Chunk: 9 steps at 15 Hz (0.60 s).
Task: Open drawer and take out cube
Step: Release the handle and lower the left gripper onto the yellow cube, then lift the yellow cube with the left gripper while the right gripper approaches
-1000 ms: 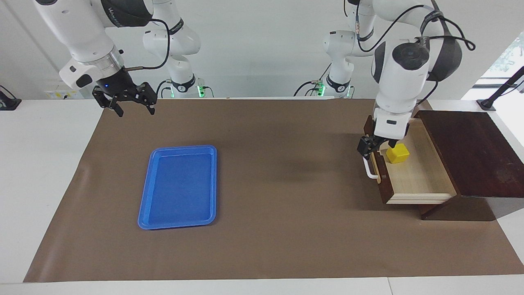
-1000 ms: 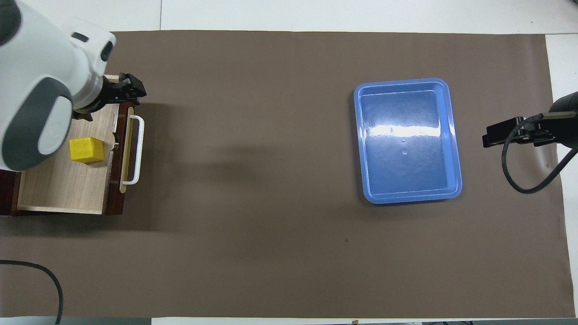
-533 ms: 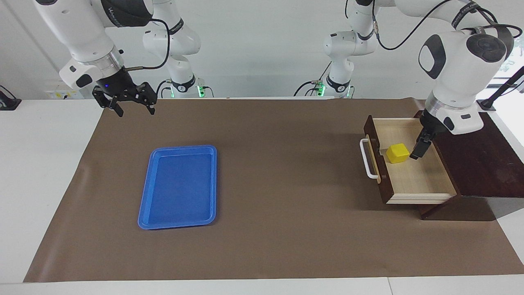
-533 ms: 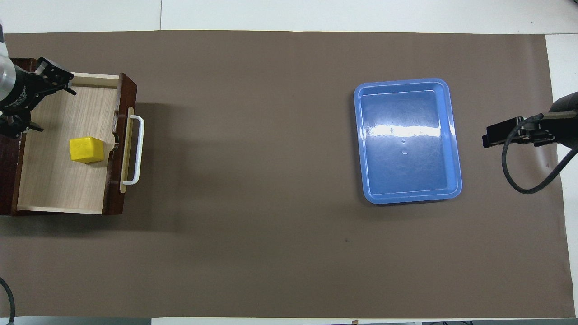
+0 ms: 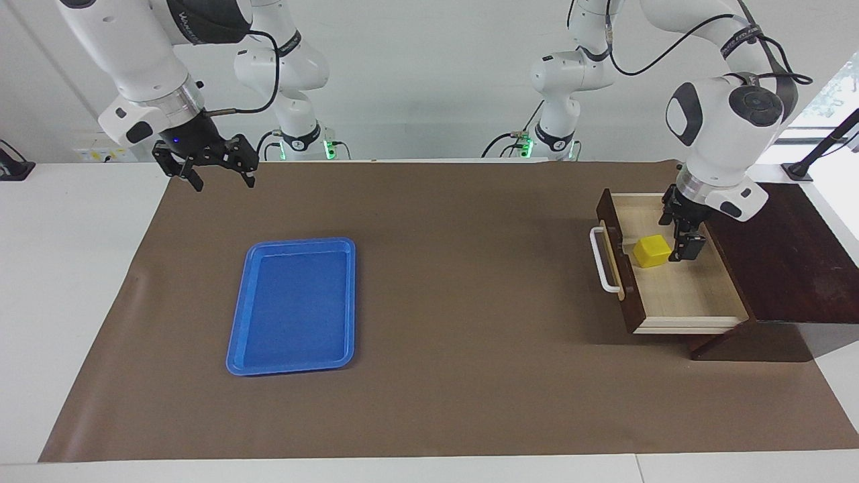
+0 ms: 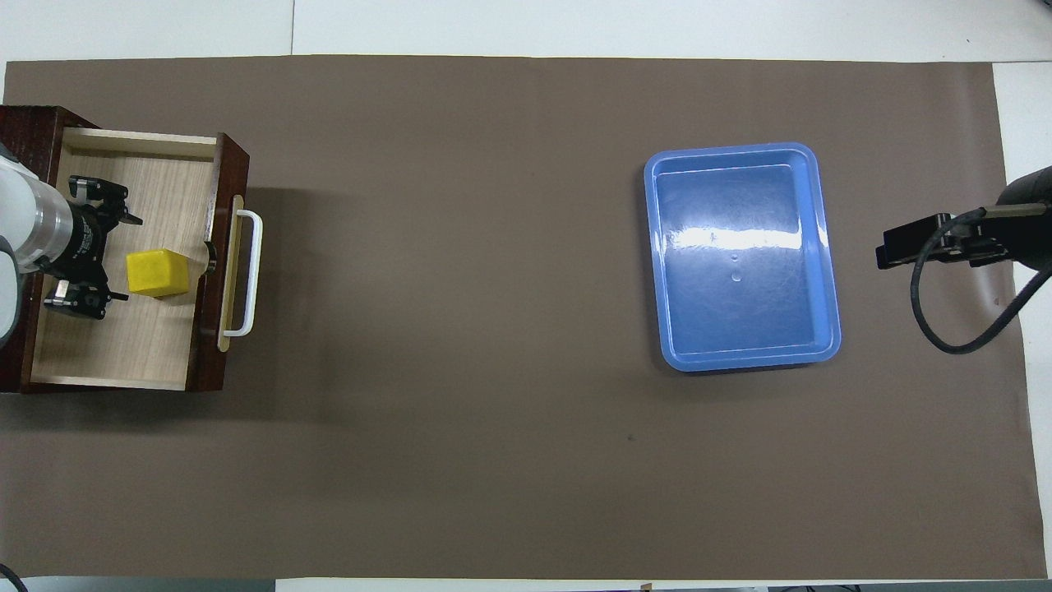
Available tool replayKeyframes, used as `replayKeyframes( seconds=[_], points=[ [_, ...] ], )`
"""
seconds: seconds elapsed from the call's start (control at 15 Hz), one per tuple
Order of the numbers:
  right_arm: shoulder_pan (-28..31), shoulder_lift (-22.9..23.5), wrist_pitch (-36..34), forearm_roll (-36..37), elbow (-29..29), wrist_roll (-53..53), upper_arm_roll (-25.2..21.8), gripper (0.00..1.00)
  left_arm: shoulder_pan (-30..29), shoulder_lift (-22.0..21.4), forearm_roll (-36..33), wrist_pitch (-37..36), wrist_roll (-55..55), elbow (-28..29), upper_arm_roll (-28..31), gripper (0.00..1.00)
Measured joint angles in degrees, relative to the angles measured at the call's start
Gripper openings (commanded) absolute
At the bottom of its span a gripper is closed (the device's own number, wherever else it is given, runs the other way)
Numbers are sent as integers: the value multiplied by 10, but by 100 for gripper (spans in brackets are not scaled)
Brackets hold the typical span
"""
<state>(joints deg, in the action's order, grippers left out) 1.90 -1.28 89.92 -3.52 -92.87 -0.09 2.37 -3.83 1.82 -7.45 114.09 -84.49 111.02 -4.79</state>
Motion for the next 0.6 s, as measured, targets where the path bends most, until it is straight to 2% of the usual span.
replayKeyframes(
  seconds=[0.33, 0.4, 0.53, 0.6],
  points=[
    [0, 0, 0, 0, -1, 6, 2, 100, -17, -2, 0, 73, -64, 50, 1, 100],
    [0, 0, -1, 0, -3, 19, 4, 100, -20, -2, 0, 89, -68, 62, 1, 88],
    [0, 0, -1, -3, -7, 65, 16, 100, -20, -1, 0, 106, -77, 78, 1, 43],
    [0, -1, -1, -11, -11, 93, 23, 100, -20, -1, 0, 109, -84, 80, 0, 15]
  ],
)
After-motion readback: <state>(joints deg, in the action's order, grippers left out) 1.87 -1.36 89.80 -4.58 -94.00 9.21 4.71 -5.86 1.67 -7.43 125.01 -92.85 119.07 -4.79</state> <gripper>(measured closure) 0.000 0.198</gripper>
